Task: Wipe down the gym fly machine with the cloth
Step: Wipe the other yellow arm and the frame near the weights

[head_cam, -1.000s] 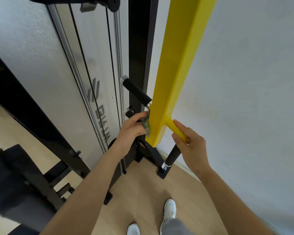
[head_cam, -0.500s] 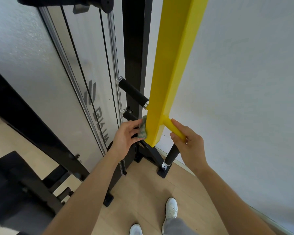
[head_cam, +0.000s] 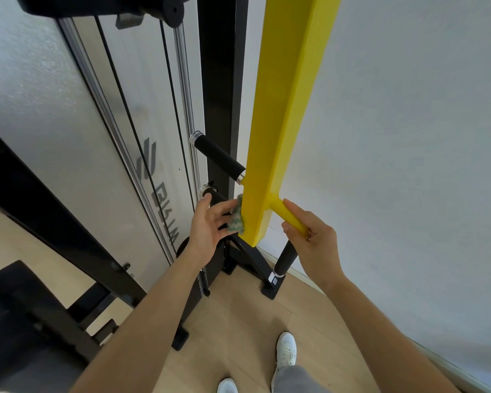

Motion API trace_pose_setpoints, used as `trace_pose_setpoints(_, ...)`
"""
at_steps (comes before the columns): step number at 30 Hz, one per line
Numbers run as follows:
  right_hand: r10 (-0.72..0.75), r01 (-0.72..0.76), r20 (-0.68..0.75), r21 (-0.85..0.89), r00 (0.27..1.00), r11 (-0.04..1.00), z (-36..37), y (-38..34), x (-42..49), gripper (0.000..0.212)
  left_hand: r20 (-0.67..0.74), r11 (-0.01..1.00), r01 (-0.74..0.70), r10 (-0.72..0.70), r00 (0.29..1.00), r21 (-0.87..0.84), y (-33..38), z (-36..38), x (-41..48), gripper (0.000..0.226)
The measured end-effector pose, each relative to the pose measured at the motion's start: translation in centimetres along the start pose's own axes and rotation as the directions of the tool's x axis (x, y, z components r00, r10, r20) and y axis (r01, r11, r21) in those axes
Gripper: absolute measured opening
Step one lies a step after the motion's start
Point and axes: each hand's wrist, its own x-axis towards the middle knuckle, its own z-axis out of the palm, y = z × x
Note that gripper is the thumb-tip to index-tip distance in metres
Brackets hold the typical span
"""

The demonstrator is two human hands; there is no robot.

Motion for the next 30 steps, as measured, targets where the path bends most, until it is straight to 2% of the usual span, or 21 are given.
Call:
trace_pose_setpoints(9, -0.020, 0.020, -0.004, -0.021, 1.000, 1.000, 0.1, 0.5, 0.2, 0.041, -0.015, 0.986, -0.162, 0.162, 0.987, -0.034, 2.0, 1.2, -0.1, 0.066)
trace_pose_setpoints(14, -0.017, 0.017, -0.002, -0.035, 1.000, 0.999, 0.2, 0.7, 0.3, 0.042, -0.097, 0.997, -0.029, 0.037, 0.995, 0.078, 0.9, 1.8, 0.2, 0.054)
trace_pose_setpoints(17, -0.008, 0.008, 0.001, -0.033, 1.000, 0.999, 0.2, 0.8, 0.3, 0.042, -0.117, 0.996, -0.024, 0.035, 0.992, 0.091, 1.0, 1.7, 0.0, 0.052)
trace_pose_setpoints(23, -0.004, 0.005, 0.017, -0.026, 1.000, 1.000, 0.2, 0.6, 0.0, 0.043, -0.158, 0.984, -0.179, 0.178, 0.971, 0.010, 2.0, 1.9, -2.7, 0.044)
trace_pose_setpoints(30, 0.019, -0.018, 0.063, -0.024, 0.998, 1.000, -0.5, -0.4, 0.4, 0.038, -0.119, 0.910, -0.386, 0.370, 0.921, -0.155, 8.7, 3.2, -5.6, 0.035)
